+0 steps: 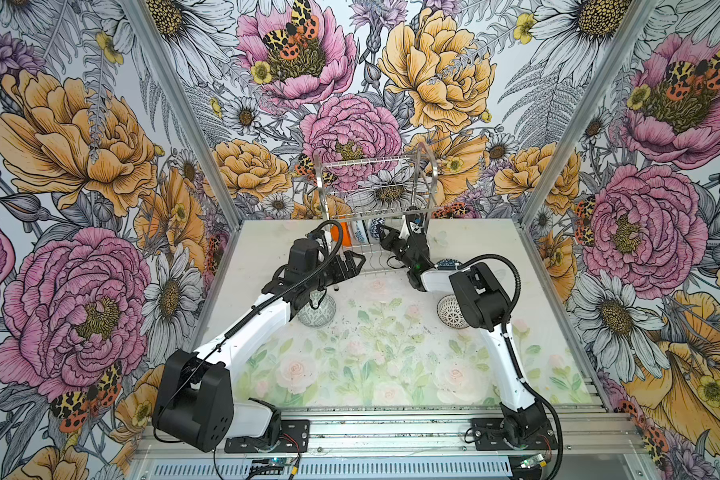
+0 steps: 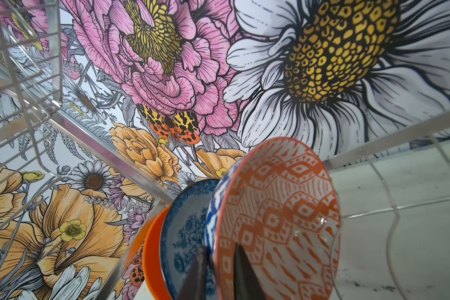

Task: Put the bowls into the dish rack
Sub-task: 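Push the held orange-patterned bowl deeper into the rack slot with the right gripper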

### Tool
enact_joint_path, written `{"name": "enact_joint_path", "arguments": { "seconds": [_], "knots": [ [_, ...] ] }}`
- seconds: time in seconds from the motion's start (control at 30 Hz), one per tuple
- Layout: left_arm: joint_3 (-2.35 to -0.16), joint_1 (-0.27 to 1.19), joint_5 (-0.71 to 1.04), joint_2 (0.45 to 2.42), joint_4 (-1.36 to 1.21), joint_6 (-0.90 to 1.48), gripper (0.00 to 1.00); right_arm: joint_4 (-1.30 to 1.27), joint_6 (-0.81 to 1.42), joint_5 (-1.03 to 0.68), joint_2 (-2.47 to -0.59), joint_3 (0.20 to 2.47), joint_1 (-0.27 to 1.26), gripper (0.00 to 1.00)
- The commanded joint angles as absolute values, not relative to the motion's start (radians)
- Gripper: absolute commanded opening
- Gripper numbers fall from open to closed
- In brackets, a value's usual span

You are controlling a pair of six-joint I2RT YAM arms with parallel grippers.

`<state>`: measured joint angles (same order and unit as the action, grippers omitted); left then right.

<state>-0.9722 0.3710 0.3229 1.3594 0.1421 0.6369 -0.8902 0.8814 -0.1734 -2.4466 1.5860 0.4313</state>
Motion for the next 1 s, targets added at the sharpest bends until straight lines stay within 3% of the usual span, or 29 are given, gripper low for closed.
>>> {"name": "enact_joint_path", "arguments": {
  "seconds": [0.0,0.97],
  "knots": [
    [-0.966,0.377,0.325,1.348,0.141,0.626,0.99,-0.752,0.851,-0.143,-2.436,1.546,0.427,0.2],
    [-0.968,0.377,0.328,1.347,0.143,0.626,0.99,-0.589,0.684,-0.075,-2.355,1.537,0.44,0.22]
  ]
}}
